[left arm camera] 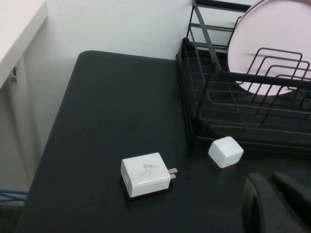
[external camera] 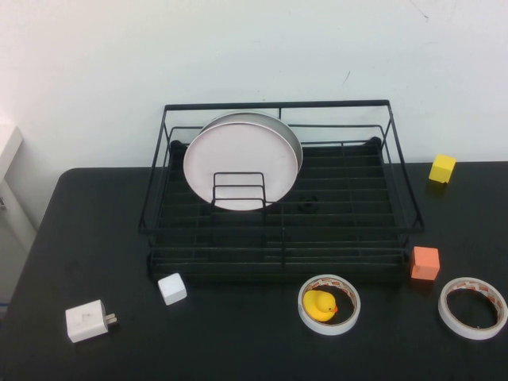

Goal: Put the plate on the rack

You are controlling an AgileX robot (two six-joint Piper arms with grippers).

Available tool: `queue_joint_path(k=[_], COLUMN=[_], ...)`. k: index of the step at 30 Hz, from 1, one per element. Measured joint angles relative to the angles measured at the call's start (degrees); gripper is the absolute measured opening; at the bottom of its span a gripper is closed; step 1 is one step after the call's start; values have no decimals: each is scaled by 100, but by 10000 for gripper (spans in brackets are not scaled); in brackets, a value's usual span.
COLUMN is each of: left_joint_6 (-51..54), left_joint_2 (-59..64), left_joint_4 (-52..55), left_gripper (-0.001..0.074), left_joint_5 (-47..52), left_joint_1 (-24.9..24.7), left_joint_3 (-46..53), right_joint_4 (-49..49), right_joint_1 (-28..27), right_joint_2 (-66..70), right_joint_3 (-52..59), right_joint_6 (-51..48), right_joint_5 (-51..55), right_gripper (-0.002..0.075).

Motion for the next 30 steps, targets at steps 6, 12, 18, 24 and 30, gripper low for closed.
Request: queue_joint_path(k=[6,12,18,24,30], left_joint_6=[28,49,62,62,62], left_joint_2=[0,0,0,0,0], left_joint_4=[0,0,0,0,0], left_gripper=[0,0,0,0,0], left_joint_5=[0,0,0,0,0], left_joint_1=[0,0,0,0,0], left_joint_3=[0,0,0,0,0], right_joint_4=[0,0,13,27,36], right_joint_1=[0,0,-357,-1157,-1575], right_joint_2=[0,0,-90,-608,-1174], right_joint_3=[0,0,0,353,1459], right_joint_6=[0,0,-125,-337,-337], right_joint_5=[0,0,-16,-988,-2157], right_gripper=[-2,-2,-2,-2,-2])
